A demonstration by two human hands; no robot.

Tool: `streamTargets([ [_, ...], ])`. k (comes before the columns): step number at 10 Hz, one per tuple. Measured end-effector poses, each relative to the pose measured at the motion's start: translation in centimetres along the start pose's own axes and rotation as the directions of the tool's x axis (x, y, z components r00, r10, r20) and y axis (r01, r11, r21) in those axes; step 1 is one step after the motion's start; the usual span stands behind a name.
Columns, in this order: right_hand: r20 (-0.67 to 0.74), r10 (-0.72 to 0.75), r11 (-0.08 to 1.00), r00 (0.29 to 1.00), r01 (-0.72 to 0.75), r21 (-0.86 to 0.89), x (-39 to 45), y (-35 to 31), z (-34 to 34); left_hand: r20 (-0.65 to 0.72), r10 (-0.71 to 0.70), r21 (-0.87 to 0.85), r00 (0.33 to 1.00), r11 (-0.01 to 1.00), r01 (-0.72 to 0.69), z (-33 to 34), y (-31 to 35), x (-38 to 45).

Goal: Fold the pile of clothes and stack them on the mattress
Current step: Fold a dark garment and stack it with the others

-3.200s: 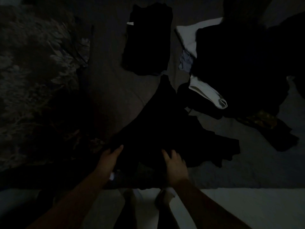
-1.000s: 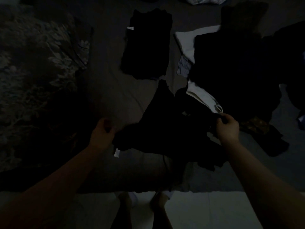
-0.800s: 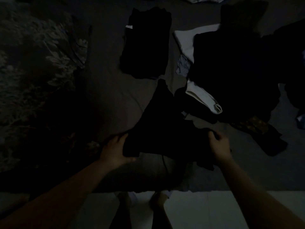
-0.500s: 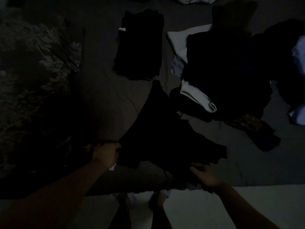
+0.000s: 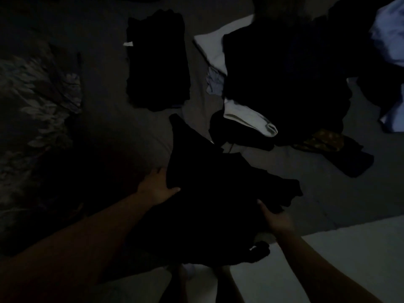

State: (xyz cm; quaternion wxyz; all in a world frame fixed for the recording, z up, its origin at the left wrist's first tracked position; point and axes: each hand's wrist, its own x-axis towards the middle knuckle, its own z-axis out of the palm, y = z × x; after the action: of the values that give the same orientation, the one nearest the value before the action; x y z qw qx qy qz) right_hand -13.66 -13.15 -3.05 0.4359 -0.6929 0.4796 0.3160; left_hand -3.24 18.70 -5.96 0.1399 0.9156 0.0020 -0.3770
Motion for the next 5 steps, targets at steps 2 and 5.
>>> streamTargets([
  [2, 0.131, -0.053, 0.793, 0.990, -0.038, 0.608, 3.9, -0.1, 1.0, 0.099, -0.201, -0.663, 0.975, 0.717, 0.215, 1.5, 3.7, 2.1],
  [5, 0.422, -0.271, 0.614, 0.865, -0.182, 0.768, 3.1, -8.1, 2.2, 0.131, -0.319, -0.985, 0.938, 0.064, 0.160, -3.3, -0.9, -3.4],
])
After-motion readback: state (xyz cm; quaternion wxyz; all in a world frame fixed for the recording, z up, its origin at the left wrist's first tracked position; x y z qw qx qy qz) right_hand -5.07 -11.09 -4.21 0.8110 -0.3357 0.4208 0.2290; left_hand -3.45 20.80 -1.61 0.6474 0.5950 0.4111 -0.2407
